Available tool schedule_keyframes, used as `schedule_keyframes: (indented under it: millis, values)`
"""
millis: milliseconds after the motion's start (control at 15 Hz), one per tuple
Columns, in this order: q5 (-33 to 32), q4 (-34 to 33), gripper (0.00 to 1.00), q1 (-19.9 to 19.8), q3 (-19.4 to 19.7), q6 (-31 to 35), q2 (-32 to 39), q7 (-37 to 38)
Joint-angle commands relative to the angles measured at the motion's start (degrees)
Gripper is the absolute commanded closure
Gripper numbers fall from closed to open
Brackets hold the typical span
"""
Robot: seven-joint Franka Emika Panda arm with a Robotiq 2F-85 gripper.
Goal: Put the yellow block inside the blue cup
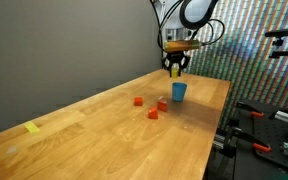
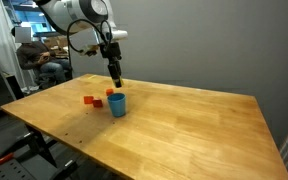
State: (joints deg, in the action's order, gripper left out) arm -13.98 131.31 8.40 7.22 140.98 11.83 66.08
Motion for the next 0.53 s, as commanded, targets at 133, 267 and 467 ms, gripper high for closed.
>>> schedule_keyframes:
  millis: [133,267,467]
  values:
    - [4.2,2.2,0.81,-3.3,-1.3,-0.4,-0.4,-0.4]
    - [5.1,2.0,0.81,-3.4,-1.5,-0.3,0.2,-0.4]
    - [4.8,1.6,0.31,-2.9,-1.6,0.3,1.0,0.7]
